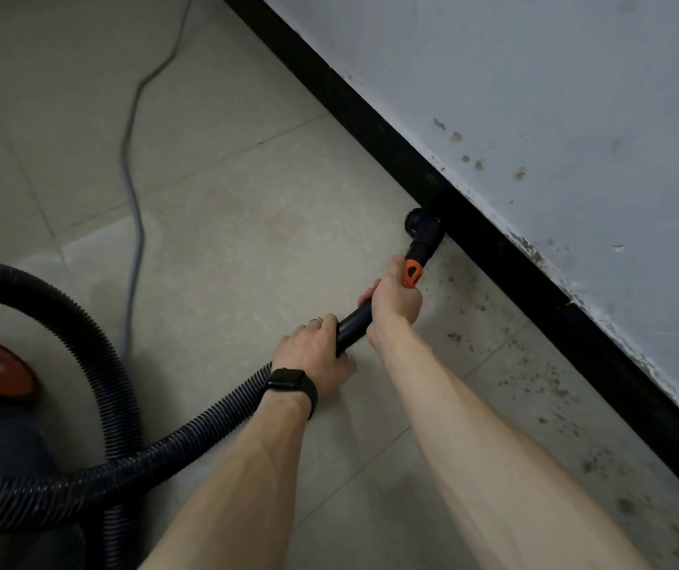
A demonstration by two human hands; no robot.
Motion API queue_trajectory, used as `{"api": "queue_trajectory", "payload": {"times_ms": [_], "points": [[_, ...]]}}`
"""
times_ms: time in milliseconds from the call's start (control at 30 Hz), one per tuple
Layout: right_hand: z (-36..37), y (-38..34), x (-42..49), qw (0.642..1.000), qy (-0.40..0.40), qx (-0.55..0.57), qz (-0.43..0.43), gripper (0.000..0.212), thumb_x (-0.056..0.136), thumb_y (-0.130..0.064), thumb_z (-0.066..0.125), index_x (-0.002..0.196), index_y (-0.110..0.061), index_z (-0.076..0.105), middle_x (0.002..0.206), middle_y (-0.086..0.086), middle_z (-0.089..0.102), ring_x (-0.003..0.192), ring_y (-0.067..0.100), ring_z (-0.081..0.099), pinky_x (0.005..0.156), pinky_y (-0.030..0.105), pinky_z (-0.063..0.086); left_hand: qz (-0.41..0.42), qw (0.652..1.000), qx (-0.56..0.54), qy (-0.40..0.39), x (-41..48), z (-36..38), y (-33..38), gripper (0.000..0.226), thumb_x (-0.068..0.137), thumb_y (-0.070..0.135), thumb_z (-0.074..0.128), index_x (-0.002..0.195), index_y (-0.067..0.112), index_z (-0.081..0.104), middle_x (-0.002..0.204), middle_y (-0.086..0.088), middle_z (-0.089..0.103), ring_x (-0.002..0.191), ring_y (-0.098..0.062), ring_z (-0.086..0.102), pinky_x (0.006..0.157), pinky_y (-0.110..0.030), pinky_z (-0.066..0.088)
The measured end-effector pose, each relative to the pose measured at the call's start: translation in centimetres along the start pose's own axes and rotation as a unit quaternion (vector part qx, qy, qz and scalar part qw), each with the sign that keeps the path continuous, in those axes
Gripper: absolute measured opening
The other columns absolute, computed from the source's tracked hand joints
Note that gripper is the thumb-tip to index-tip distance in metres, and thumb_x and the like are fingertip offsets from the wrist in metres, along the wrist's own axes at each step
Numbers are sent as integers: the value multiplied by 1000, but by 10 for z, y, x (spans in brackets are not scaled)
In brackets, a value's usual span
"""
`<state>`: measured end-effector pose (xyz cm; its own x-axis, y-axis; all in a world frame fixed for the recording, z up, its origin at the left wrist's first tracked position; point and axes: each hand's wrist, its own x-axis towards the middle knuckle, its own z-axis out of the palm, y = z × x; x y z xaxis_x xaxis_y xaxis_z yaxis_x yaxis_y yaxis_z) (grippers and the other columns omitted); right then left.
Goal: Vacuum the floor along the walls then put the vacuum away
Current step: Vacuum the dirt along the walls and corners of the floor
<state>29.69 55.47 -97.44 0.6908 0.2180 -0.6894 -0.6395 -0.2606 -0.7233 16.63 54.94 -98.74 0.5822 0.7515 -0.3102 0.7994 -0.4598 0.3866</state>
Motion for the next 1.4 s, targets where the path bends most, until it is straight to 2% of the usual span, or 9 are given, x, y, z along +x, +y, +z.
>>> {"api": "queue_trajectory", "payload": {"times_ms": [67, 300, 500, 600, 733, 867, 1100, 1200, 1400], "points": [[1, 1, 5, 1000, 6, -16, -9, 51, 98, -59, 58, 79, -11, 56, 42, -7, 53, 35, 13, 52, 44, 23, 46, -20, 1000, -14, -9, 5, 4, 1, 22, 82, 35, 54, 93, 26, 37, 83, 6, 47, 73, -24, 48, 63, -34, 38], [14, 1, 24, 998, 11, -43, -44, 48, 98, -57, 59, 87, -10, 57, 39, -8, 53, 35, 11, 55, 45, 24, 48, -61, 994, -88, 1, 23, 11, 2, 13, 72, 42, 50, 78, 31, 45, 69, 8, 54, 63, -20, 54, 53, -29, 38], [35, -10, 33, 994, -50, -77, -56, 56, 98, -55, 60, 116, -3, 56, 41, -9, 55, 37, 11, 56, 45, 24, 48, -116, 979, -165, 20, 35, 7, -2, 15, 63, 44, 53, 75, 34, 51, 65, 7, 60, 59, -19, 58, 53, -28, 47], [46, -21, 35, 988, -107, -97, -61, 54, 99, -48, 62, 125, -2, 52, 54, -4, 61, 41, 10, 59, 50, 27, 52, -137, 965, -222, 14, 45, 1, -3, 16, 60, 42, 58, 75, 36, 56, 64, 7, 62, 59, -17, 60, 50, -25, 44], [54, -34, 33, 976, -191, -98, -40, 53, 101, -36, 63, 138, -5, 41, 78, -1, 64, 54, 8, 67, 70, 37, 61, -164, 941, -295, -4, 57, -10, -10, 21, 54, 40, 66, 72, 31, 63, 62, 7, 64, 54, -11, 60, 42, -19, 40], [52, -35, 30, 977, -206, -54, -12, 42, 103, -25, 61, 135, -5, 44, 90, 4, 63, 59, 12, 72, 61, 35, 61, -153, 949, -274, -9, 55, -11, -11, 20, 53, 42, 65, 71, 35, 60, 62, 8, 63, 54, -8, 58, 40, -17, 38], [28, -4, 3, 995, -103, -4, 0, 31, 93, -19, 65, 117, -5, 52, 69, 2, 58, 41, 11, 53, 46, 25, 50, -110, 979, -166, -37, 18, -5, -20, 23, 60, 44, 57, 81, 36, 60, 64, 8, 63, 57, -11, 59, 47, -22, 39], [18, 17, -18, 995, -95, 0, 14, 20, 92, -22, 68, 100, -11, 54, 66, 2, 58, 38, 13, 50, 44, 25, 47, -106, 984, -141, -38, -15, -2, -29, 29, 61, 45, 55, 87, 34, 60, 67, 6, 63, 61, -14, 60, 51, -26, 47], [-7, 68, -69, 992, -87, 46, 78, 18, 87, -18, 69, 96, -12, 56, 59, 0, 56, 40, 16, 48, 45, 26, 46, -104, 988, -43, -101, -78, -6, -57, 20, 67, 46, 60, 84, 35, 57, 69, 8, 62, 63, -14, 60, 54, -26, 45]]}}
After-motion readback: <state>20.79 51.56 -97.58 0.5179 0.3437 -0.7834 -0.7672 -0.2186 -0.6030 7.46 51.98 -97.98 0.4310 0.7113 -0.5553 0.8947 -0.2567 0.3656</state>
